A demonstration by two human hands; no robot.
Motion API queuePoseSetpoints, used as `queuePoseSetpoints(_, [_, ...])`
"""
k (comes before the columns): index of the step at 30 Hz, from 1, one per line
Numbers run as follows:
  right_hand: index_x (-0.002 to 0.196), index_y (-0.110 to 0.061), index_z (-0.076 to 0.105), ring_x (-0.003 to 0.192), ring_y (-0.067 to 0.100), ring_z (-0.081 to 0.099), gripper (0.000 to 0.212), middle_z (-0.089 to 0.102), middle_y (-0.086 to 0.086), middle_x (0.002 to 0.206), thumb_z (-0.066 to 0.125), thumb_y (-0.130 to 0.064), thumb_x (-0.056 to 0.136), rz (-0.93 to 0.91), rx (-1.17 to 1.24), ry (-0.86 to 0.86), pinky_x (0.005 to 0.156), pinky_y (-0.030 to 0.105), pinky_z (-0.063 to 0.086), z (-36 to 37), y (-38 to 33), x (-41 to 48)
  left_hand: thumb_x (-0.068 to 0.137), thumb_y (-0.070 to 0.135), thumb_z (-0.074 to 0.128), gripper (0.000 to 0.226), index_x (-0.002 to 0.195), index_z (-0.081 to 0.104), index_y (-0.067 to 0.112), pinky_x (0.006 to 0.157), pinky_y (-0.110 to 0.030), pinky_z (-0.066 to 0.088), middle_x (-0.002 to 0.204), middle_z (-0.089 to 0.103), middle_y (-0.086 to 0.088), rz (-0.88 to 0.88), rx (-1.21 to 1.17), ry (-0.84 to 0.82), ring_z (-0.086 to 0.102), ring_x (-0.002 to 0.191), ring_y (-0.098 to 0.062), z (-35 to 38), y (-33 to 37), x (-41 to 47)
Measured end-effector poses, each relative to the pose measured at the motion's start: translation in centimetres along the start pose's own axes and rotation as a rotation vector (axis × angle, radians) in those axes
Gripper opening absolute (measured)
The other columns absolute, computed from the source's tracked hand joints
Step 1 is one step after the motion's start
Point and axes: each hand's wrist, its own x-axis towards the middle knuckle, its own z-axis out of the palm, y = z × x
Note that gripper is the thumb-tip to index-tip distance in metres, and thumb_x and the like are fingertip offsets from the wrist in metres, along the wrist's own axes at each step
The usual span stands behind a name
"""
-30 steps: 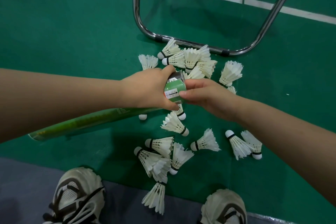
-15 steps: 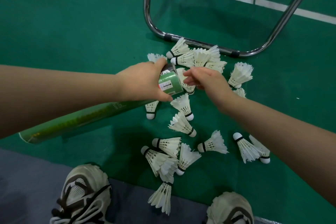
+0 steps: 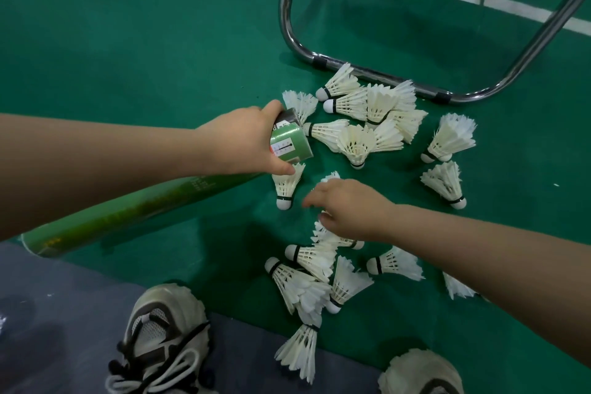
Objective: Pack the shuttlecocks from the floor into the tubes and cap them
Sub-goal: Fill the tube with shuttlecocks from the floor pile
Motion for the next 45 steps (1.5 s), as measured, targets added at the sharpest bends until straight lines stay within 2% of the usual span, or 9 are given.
queuePoseSetpoints(5, [0.135,-0.024,0.045,0.130,0.020,0.033,0.043,0.045,-0.001,0.140,0.040,-0.021,0.092,-0.147,-0.144,-0.131,0.102,0.039,0.033,-0.1,-2.2,2.9,0.064,0.066,0.071,0.086,0.123,0.038,0.014,0.070,-0.045,0.052,0.094,0.063,-0.008,-0.025,-0.002,0.009,0.059,0.076,-0.024,-0.1,-1.1,0.0])
queuePoseSetpoints(9, [0.130,-0.021,0.046,0.132,0.020,0.026,0.041,0.039,0.002,0.142,0.045,-0.020,0.089,0.091,-0.184,0.118,0.106,0.039,0.025,-1.4,-1.4,4.9,0.065,0.064,0.072,0.084,0.123,0.038,0.014,0.068,-0.043,0.052,0.085,0.061,-0.004,-0.027,-0.038,0.010,0.057,0.070,-0.020,-0.1,-1.1,-0.3])
queuePoseSetpoints(13, [0.136,-0.016,0.039,0.138,0.024,0.019,0.053,0.028,0.005,0.148,0.049,-0.025,0.085,0.247,-0.182,0.139,0.111,0.043,0.020,-2.1,0.5,6.3,0.056,0.070,0.065,0.093,0.125,0.038,0.013,0.071,-0.041,0.052,0.093,0.062,-0.006,-0.054,-0.049,-0.005,0.058,0.077,-0.024,-0.4,-1.2,-0.7])
queuePoseSetpoints(18, [0.124,-0.017,0.042,0.109,0.027,0.051,0.045,0.054,0.008,0.120,0.057,-0.037,0.087,0.317,0.122,0.101,0.089,0.037,0.042,-1.9,0.9,7.5,0.066,0.060,0.073,0.083,0.125,0.037,0.014,0.072,-0.043,0.052,0.098,0.062,-0.008,-0.063,-0.071,-0.006,0.059,0.079,-0.024,-0.4,-2.2,-0.9])
queuePoseSetpoints(22, [0.107,-0.017,0.049,0.091,0.024,0.057,0.022,0.062,0.001,0.094,0.056,-0.029,0.090,0.334,0.225,0.052,0.072,0.031,0.042,-2.1,0.4,8.0,0.066,0.059,0.073,0.082,0.125,0.037,0.014,0.073,-0.044,0.053,0.099,0.063,-0.009,-0.074,-0.073,-0.002,0.060,0.080,-0.024,-0.2,-2.8,-1.0])
queuePoseSetpoints(26, [0.096,-0.019,0.048,0.071,0.016,0.052,0.004,0.053,-0.003,0.080,0.050,-0.018,0.093,0.393,0.553,0.276,0.058,0.030,0.043,-3.2,-0.2,7.6,0.065,0.063,0.071,0.089,0.128,0.034,0.013,0.073,-0.043,0.052,0.098,0.062,-0.010,-0.080,-0.061,-0.006,0.058,0.080,-0.025,-0.4,-3.3,-1.2])
queuePoseSetpoints(34, [0.084,-0.025,0.045,0.063,0.011,0.037,0.019,0.043,-0.008,0.073,0.041,-0.006,0.087,0.467,0.962,0.820,0.058,0.027,0.032,-7.4,-1.0,2.3,0.065,0.063,0.071,0.084,0.126,0.036,0.016,0.077,-0.043,0.051,0.102,0.058,-0.007,-0.059,-0.035,-0.013,0.057,0.085,-0.026,-0.2,-2.2,-1.2])
queuePoseSetpoints(40, [0.096,-0.024,0.046,0.074,0.017,0.051,0.010,0.058,0.004,0.080,0.049,-0.015,0.092,0.396,1.147,0.604,0.074,0.035,0.043,-7.7,-3.2,0.2,0.063,0.063,0.071,0.083,0.123,0.036,0.018,0.073,-0.040,0.052,0.096,0.060,-0.005,0.014,-0.071,0.024,0.057,0.079,-0.022,-0.6,0.9,-0.8])
queuePoseSetpoints(45, [0.104,-0.017,0.059,0.084,0.009,0.060,0.013,0.066,-0.002,0.095,0.053,-0.019,0.092,0.312,1.210,0.444,0.082,0.027,0.047,-8.1,-2.8,-1.2,0.064,0.060,0.072,0.085,0.127,0.036,0.016,0.076,-0.037,0.049,0.105,0.060,-0.006,0.044,-0.104,0.095,0.055,0.085,-0.022,-1.3,2.5,-0.5])
